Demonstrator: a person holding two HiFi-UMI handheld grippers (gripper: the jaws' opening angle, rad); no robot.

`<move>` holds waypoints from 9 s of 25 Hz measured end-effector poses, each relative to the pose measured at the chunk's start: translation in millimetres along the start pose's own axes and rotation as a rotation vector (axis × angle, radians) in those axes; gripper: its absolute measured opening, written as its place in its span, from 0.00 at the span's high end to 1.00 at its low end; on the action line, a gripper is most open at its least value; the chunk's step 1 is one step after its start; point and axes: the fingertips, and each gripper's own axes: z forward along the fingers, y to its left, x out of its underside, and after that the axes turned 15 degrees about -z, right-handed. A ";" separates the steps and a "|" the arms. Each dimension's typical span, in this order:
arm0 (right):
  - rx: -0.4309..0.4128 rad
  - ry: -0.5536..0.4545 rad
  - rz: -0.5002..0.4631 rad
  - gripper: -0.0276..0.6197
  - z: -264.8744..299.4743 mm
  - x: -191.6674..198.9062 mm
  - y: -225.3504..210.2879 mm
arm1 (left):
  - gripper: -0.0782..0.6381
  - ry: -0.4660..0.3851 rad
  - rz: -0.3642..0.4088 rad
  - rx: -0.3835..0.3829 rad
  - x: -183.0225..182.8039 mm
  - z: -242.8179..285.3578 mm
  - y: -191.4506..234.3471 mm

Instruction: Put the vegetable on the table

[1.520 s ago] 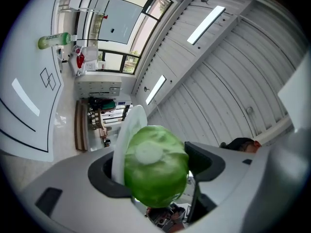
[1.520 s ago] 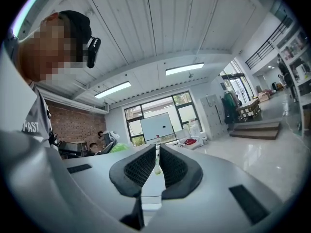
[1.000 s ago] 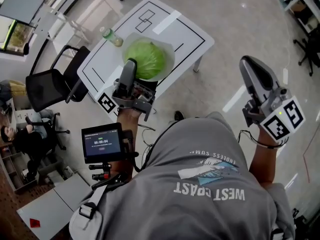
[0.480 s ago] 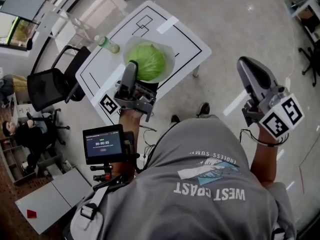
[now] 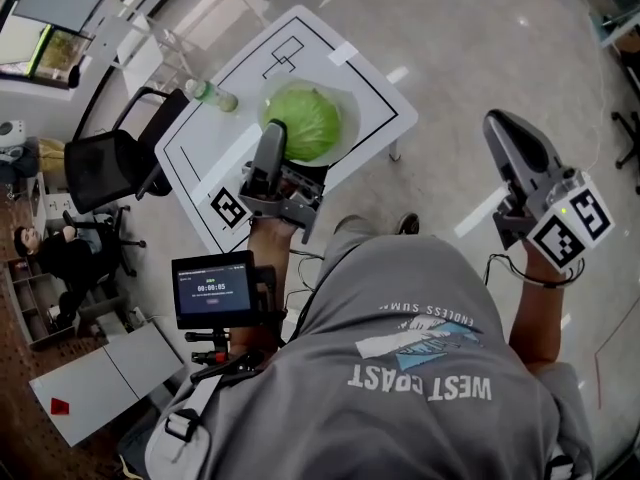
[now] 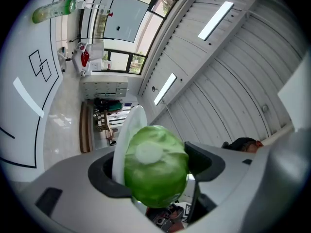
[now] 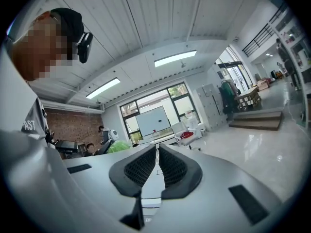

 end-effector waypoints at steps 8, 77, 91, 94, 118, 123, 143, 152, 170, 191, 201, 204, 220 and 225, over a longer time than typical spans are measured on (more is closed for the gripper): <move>0.011 0.016 0.027 0.94 23.6 6.2 -1.9 | 0.41 0.008 -0.011 -0.012 -23.5 -4.0 15.0; 0.197 0.196 0.059 0.94 139.5 19.6 -5.4 | 0.42 -0.036 -0.138 -0.313 -239.6 -3.5 230.8; 0.188 0.212 0.076 0.94 135.9 47.0 -12.5 | 0.42 -0.041 -0.130 -0.406 -247.6 -19.4 286.2; 0.194 0.223 0.087 0.94 134.7 49.6 -9.2 | 0.42 -0.047 -0.148 -0.410 -249.7 -24.1 290.6; 0.220 0.274 0.117 0.94 134.3 61.8 2.6 | 0.43 -0.068 -0.172 -0.581 -274.0 -57.4 362.5; 0.233 0.280 0.123 0.94 132.5 63.7 6.7 | 0.43 -0.068 -0.172 -0.615 -278.2 -65.8 372.7; 0.235 0.322 0.157 0.94 138.6 75.6 8.6 | 0.43 -0.063 -0.167 -0.682 -288.8 -83.7 391.6; 0.218 0.337 0.169 0.94 143.0 81.8 10.4 | 0.43 -0.045 -0.145 -0.694 -286.0 -83.5 388.8; 0.227 0.417 0.270 0.94 136.4 123.6 12.7 | 0.43 0.014 -0.082 -0.753 -282.4 -88.6 390.7; 0.201 0.436 0.335 0.94 146.5 149.1 15.3 | 0.43 0.058 -0.054 -0.793 -275.6 -95.2 393.1; 0.198 0.431 0.339 0.94 146.9 150.4 13.2 | 0.42 0.087 0.058 -0.826 -280.5 -93.7 389.6; 0.200 0.431 0.343 0.94 145.7 152.7 12.7 | 0.42 0.088 0.086 -0.835 -281.9 -93.4 387.8; 0.203 0.435 0.351 0.94 145.0 154.8 8.9 | 0.41 0.084 0.148 -0.847 -285.6 -94.2 382.5; 0.196 0.437 0.348 0.94 147.1 153.9 7.4 | 0.40 0.099 0.187 -0.863 -284.3 -94.6 380.9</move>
